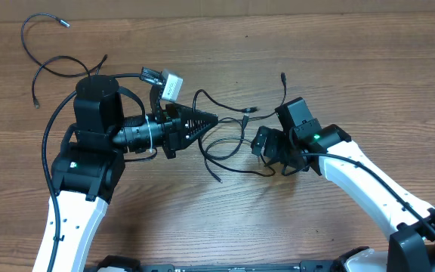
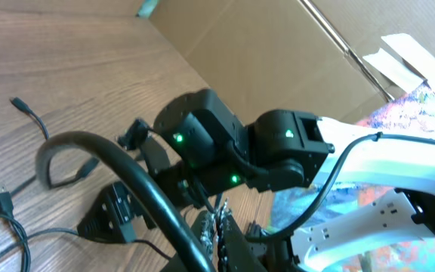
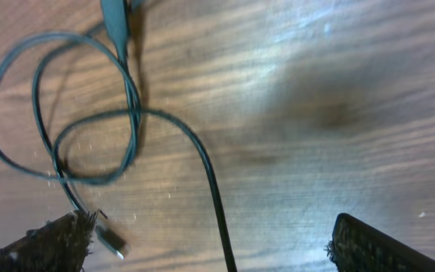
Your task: Untangle cables
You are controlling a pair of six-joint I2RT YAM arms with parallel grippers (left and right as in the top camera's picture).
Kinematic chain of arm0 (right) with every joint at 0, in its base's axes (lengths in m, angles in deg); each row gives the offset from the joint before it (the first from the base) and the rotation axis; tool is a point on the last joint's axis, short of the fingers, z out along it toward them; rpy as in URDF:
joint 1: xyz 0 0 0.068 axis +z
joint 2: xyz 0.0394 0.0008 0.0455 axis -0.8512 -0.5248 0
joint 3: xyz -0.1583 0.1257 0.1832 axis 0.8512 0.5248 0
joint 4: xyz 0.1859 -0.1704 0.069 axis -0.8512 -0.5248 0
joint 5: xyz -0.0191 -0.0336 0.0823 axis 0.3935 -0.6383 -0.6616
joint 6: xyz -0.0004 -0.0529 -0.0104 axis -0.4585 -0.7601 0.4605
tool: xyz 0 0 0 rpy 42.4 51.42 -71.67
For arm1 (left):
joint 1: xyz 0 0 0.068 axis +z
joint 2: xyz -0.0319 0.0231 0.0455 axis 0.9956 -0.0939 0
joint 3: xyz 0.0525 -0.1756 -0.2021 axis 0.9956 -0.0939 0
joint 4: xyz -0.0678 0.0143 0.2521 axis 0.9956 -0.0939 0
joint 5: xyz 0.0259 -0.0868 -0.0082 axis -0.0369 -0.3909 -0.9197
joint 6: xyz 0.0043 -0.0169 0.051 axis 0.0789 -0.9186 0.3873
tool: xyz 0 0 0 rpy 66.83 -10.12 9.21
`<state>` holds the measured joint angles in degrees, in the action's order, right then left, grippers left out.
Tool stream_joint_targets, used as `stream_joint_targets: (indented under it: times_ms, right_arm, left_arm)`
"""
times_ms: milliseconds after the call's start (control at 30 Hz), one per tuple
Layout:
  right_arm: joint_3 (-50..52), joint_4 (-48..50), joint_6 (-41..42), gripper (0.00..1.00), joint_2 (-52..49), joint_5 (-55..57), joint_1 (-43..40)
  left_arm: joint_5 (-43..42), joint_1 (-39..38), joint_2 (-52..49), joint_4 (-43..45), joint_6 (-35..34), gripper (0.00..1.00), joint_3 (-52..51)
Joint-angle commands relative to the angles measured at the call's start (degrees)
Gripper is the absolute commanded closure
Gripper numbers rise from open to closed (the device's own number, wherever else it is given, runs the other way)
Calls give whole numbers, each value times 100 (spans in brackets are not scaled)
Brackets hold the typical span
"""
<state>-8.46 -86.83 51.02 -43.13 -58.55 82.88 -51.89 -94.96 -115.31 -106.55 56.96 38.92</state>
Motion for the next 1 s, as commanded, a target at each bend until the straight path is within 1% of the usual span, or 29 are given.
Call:
stream_joint_targets:
  times_ms: [0, 67, 100, 167, 233, 300, 333, 367, 400, 433, 467, 500, 567, 633, 800, 833, 967]
  right_arm:
    - [323, -31, 282, 0, 15, -669, -28]
    - [555, -35, 752, 0, 15, -1117, -28]
    - [664, 11, 984, 2, 15, -1333, -28]
    - [866, 216, 1296, 4, 15, -1722, -28]
    - [1034, 570, 1480, 8, 15, -2149, -28]
    - [1174, 988, 1670, 17, 15, -2623, -28]
    - [1209, 1121, 1759, 26, 15, -2785, -28]
    - [1217, 1224, 1851, 38, 15, -2909, -28]
    - [1217, 1331, 1864, 56, 15, -2946, -28]
    - [1215, 1432, 1829, 77, 15, -2892, -28]
    - [1215, 1506, 1746, 92, 15, -2776, -35]
    - [1213, 1554, 1626, 96, 15, -2494, -76]
    - [1182, 1565, 1427, 96, 42, -1996, -199]
    - [1062, 1486, 1043, 96, 138, -1751, -409]
    - [426, 979, 68, 96, 791, -1790, -833]
    - [345, 984, -105, 96, 944, -1908, -850]
    - [273, 1161, -208, 96, 1412, -2739, -809]
  left_arm:
    - [72, 79, 52, 111, -20, 96, 129]
    - [44, 149, 57, 223, -166, 96, 129]
    - [46, 181, 57, 293, -249, 96, 129]
    - [28, 251, 57, 470, -348, 96, 129]
    - [26, 302, 59, 625, -529, 96, 129]
    - [20, 332, 61, 717, -743, 96, 129]
    - [11, 332, 66, 745, -811, 96, 129]
    - [-35, 332, 66, 772, -822, 96, 129]
    - [-114, 332, 68, 776, -820, 96, 129]
    - [-181, 341, 70, 769, -815, 96, 129]
    - [-221, 363, 76, 758, -813, 96, 129]
    - [-232, 396, 76, 713, -809, 96, 129]
    - [-203, 481, 76, 577, -743, 96, 129]
    - [63, 577, 76, 166, -723, 96, 129]
    - [1377, 640, 50, -1134, -726, 96, 125]
    - [1410, 610, 28, -1239, -686, 96, 122]
    - [1228, 334, -96, -1274, 144, 96, 120]
